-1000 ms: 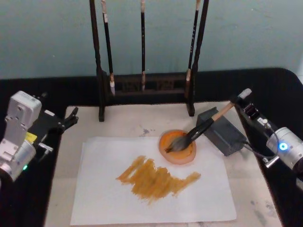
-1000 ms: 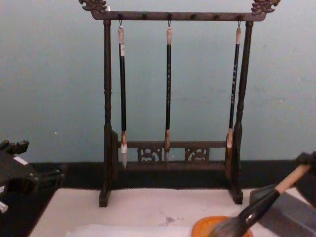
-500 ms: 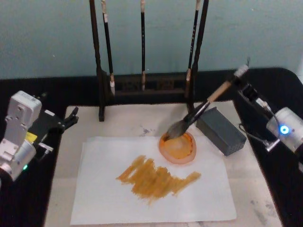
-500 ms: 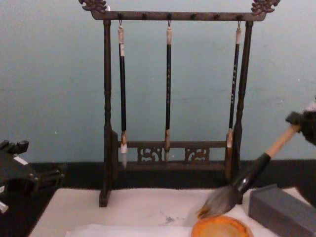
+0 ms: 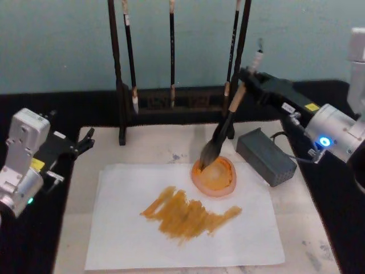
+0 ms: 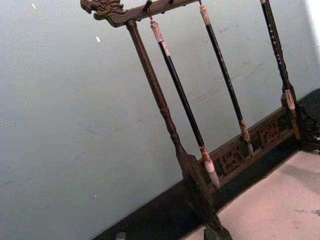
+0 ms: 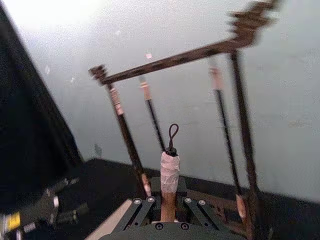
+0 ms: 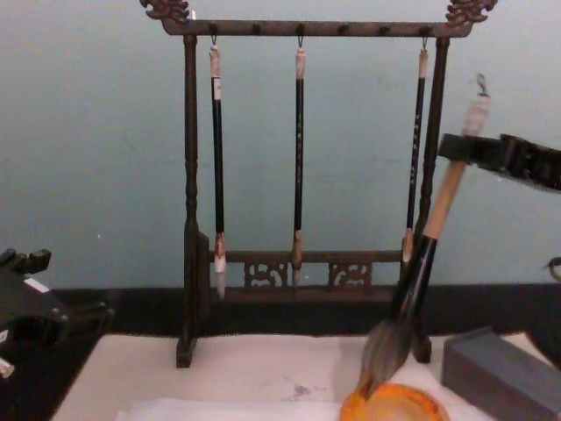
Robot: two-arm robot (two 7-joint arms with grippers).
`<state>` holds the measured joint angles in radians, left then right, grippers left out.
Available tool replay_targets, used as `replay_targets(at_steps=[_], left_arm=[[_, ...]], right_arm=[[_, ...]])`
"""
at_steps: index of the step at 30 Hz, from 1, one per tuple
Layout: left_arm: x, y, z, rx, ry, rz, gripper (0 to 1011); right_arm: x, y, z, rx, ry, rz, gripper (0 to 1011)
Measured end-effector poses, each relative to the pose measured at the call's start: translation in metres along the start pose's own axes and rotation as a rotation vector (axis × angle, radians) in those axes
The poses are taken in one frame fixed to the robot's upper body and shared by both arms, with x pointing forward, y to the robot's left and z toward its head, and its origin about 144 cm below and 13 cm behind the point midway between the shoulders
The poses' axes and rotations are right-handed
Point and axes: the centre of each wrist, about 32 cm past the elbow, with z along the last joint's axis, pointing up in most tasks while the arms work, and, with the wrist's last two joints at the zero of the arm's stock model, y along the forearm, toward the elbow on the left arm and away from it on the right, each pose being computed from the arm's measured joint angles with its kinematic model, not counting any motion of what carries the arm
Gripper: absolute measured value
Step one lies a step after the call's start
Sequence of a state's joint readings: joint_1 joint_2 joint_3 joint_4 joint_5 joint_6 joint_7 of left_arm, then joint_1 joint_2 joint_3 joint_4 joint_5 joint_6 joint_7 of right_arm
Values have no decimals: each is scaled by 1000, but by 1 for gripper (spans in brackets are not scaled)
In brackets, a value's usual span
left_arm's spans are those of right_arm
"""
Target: Pick up the brush from the inkstone, write on the paper, then place the brush back to its original position.
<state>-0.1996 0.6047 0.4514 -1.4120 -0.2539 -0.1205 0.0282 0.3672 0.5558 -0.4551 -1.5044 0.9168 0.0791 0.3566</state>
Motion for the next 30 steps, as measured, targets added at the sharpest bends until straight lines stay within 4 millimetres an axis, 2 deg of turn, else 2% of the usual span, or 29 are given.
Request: replay_targets(at_steps=[7,12,30], left_arm=[[0,0,0,0,0,0,1010],[0,0,0,0,0,0,1010],[0,0,0,0,0,0,1010]], right_arm=[[-17,7,11,-46,-204,52,169],[-24,9,14,-65,-288,71,169],[-25,10,16,-60,-311,68,169]])
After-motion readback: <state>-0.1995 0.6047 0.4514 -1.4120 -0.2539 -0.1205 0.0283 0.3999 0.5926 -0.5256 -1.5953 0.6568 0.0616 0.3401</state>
